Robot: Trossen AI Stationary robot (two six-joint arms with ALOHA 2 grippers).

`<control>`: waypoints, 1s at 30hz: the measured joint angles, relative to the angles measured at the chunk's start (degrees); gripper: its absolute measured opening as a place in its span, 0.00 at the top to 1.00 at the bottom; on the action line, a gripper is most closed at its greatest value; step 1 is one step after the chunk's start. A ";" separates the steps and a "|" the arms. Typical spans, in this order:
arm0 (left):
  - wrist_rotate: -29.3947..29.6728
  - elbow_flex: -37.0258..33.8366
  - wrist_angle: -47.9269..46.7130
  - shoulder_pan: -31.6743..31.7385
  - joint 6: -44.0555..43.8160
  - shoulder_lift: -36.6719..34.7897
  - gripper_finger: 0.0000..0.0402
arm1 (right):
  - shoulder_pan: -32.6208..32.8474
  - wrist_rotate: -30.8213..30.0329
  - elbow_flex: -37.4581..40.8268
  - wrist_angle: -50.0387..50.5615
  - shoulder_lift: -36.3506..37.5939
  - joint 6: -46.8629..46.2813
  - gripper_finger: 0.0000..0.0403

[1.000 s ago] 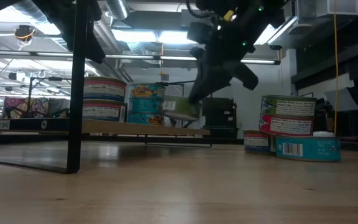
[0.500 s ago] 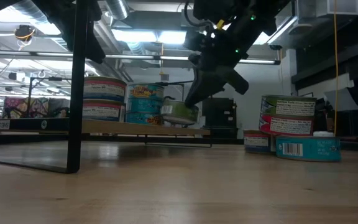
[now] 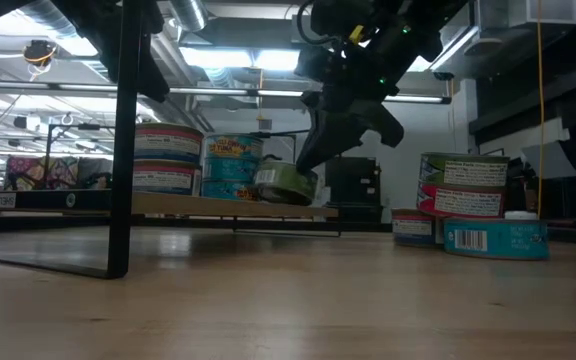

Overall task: Stack canned seafood by type on shelf
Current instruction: Put the top green tuna can on the shelf, then stack the green tuna can on top of the green tuna can on the shelf

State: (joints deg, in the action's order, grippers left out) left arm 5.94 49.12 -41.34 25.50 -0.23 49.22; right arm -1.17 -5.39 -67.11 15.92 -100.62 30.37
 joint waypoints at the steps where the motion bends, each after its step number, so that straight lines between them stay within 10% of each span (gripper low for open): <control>1: 0.00 0.00 0.00 0.00 0.00 -0.01 0.36 | 0.00 -0.02 0.00 0.00 0.00 0.00 0.99; 19: 0.02 0.00 0.00 0.00 0.00 -0.01 0.36 | 0.00 -0.15 0.00 -0.04 0.00 0.00 0.66; 30: 0.02 0.00 0.00 0.00 0.00 -0.01 0.36 | 0.07 -2.06 0.00 1.48 0.66 -2.56 0.63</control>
State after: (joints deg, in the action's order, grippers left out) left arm 5.96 49.12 -41.34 25.50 -0.23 49.21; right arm -1.10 -7.45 -67.11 17.40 -99.96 27.81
